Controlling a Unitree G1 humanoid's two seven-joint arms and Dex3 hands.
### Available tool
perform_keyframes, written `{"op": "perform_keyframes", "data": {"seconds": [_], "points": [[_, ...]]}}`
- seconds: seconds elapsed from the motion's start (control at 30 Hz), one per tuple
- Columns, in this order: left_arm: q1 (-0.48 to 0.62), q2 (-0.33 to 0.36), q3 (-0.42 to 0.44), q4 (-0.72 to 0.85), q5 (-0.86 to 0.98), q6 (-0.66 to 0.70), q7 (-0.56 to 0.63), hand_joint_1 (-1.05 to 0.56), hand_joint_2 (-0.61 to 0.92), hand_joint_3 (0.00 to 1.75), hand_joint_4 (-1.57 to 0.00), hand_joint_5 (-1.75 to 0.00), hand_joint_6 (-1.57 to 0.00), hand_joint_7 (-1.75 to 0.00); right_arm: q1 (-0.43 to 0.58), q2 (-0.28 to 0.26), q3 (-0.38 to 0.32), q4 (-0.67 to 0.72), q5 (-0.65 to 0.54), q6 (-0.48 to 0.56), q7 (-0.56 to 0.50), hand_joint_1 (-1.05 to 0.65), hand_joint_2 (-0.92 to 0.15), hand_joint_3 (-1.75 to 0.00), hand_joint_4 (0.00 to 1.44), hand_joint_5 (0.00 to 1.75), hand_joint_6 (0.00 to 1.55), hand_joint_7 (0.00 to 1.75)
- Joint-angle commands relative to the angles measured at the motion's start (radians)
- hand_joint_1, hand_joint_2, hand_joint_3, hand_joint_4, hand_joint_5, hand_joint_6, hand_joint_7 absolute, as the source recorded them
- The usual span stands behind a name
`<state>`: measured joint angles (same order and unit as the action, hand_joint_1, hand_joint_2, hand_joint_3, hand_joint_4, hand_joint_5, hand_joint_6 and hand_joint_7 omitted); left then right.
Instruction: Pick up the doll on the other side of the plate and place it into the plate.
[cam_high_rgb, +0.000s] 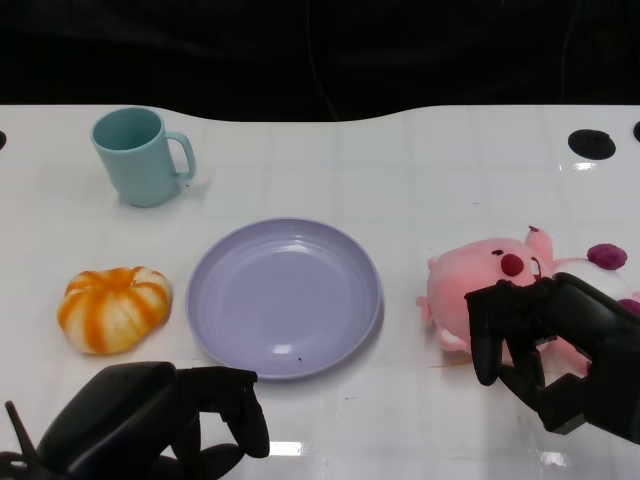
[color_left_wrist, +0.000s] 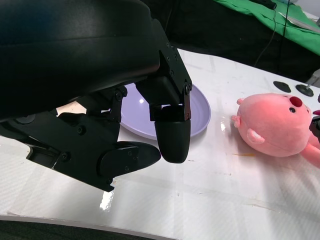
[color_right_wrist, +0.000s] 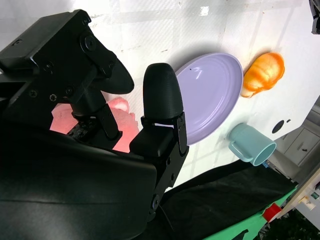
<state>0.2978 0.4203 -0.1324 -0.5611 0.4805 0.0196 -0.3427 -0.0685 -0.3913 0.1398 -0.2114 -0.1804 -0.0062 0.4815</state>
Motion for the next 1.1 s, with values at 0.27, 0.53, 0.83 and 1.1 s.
{"op": "perform_keyframes", "data": {"seconds": [0.27, 0.53, 0.83, 1.1], "points": [[0.0, 0.014, 0.003, -0.002, 0.002, 0.002, -0.008, -0.2, 0.72, 0.69, -0.71, -1.44, -0.77, -1.07, -0.011, -0.016, -0.008, -0.004, 0.004, -0.002, -0.003, 0.0, -0.31, -1.44, 0.89, 1.75, 0.78, 1.57], [-0.001, 0.013, 0.003, 0.0, 0.002, 0.001, -0.007, -0.19, 0.72, 0.69, -0.71, -1.44, -0.77, -1.07, -0.012, -0.015, -0.007, 0.001, 0.003, -0.006, -0.005, -0.01, -0.31, -1.44, 0.89, 1.75, 0.78, 1.56], [-0.002, 0.012, 0.003, -0.005, 0.0, 0.009, -0.012, -0.2, 0.71, 0.7, -0.71, -1.45, -0.77, -1.07, -0.014, -0.013, -0.012, 0.003, 0.011, 0.004, -0.004, 0.0, -0.3, -1.44, 0.89, 1.75, 0.79, 1.56], [-0.001, 0.017, 0.005, -0.008, 0.003, 0.008, -0.012, -0.19, 0.71, 0.71, -0.71, -1.44, -0.77, -1.07, -0.018, 0.001, -0.03, -0.006, 0.032, 0.008, -0.022, 0.01, -0.38, -1.23, 0.83, 1.39, 0.83, 1.07]]}}
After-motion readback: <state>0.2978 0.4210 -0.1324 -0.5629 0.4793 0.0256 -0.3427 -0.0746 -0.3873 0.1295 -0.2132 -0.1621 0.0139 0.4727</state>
